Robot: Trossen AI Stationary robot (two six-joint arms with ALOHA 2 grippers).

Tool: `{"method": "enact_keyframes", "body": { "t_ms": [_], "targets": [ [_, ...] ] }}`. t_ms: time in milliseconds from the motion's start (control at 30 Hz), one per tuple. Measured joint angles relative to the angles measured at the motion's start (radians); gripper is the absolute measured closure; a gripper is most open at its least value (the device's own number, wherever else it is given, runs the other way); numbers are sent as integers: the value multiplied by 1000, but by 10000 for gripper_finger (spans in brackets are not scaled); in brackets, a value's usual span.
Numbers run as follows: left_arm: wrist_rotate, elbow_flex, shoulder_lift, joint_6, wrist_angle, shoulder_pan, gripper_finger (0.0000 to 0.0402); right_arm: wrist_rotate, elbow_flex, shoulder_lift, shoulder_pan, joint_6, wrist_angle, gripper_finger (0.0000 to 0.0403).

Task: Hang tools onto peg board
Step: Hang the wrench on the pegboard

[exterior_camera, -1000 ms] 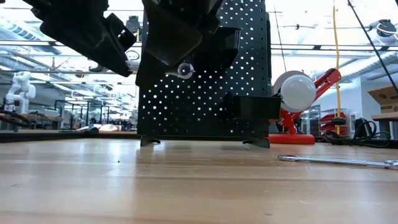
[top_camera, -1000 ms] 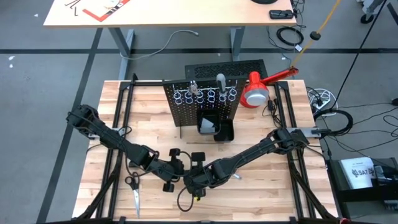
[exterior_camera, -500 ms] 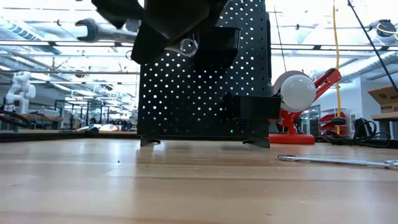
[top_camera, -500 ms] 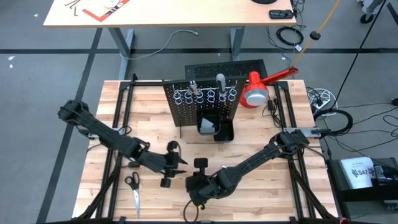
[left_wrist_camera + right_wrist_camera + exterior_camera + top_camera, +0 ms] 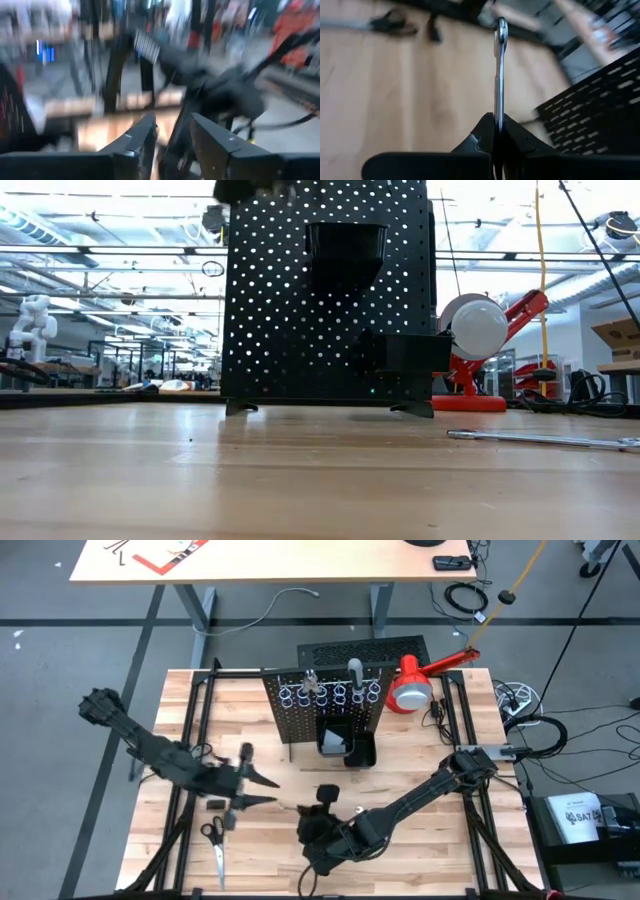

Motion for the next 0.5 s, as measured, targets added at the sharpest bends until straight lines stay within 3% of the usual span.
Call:
{"method": "enact_keyframes", "body": {
  "t_ms": [133, 300, 400, 500],
  "targets": [
    [-110, 0, -52, 125, 75, -48, 299, 129, 0, -71, -12, -55, 35, 400],
    [-277, -50, -52, 151, 109, -67, 341, 324, 0, -154, -26, -92, 37, 400],
    [-360, -126, -55, 212, 325, -60, 380, 387, 0, -196, -40, -106, 59, 400],
    [-365, -203, -54, 287, 564, -48, 393, 409, 0, -223, -56, -171, 121, 400]
  ]
}}
